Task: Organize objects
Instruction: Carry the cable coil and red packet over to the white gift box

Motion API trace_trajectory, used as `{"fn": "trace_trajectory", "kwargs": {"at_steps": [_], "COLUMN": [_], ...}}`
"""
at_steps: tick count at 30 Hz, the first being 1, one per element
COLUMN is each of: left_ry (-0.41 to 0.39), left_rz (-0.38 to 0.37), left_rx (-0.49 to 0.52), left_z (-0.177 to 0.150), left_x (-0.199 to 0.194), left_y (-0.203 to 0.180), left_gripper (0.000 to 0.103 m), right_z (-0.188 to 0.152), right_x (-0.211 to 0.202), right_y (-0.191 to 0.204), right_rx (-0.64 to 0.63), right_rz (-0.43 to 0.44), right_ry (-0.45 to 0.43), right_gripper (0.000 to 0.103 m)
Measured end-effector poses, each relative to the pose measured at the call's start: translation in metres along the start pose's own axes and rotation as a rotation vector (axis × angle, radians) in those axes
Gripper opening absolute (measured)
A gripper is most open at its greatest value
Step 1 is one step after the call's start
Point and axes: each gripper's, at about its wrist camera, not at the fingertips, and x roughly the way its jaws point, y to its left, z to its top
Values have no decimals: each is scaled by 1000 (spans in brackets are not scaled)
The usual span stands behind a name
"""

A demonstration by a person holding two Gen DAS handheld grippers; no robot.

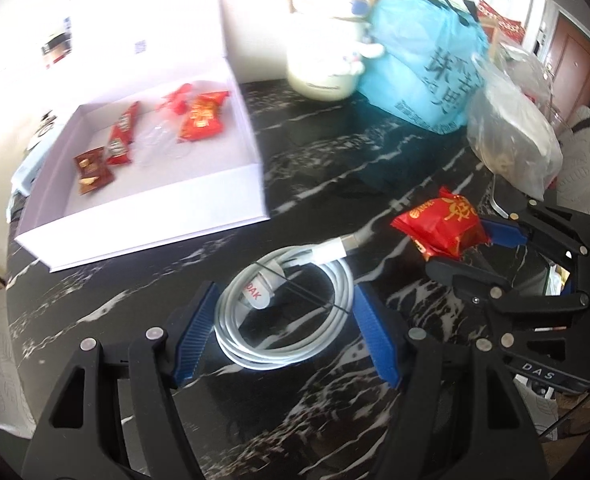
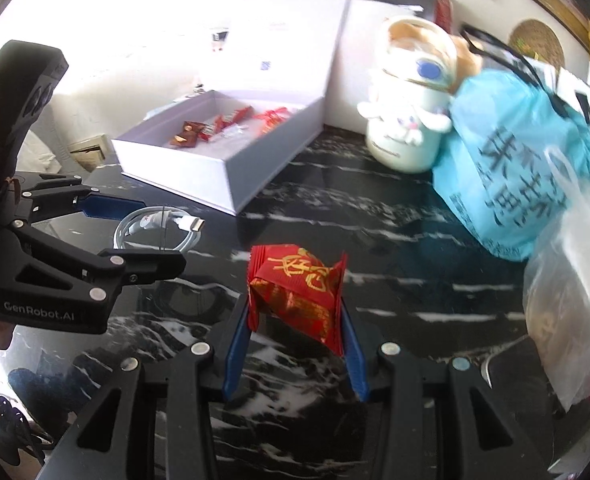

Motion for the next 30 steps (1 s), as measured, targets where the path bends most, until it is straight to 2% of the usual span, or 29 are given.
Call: {"fn": "trace_trajectory", "kwargs": {"at_steps": [22,30], "left_ry": [-23,-13], "left_rz": [143,187], "left_rx": [-179,-209], "left_z": [-51,-50], "left_x": [-62,-71], "left_y": [85,107], "left_gripper": [68,68], "right_z": [24,40], "right_x": [-9,-7], "right_y": [102,122], "right_rx": [-155,-172], "right_rz": [115,130], "right_ry": [-26,-34], "right_gripper": [43,43]}}
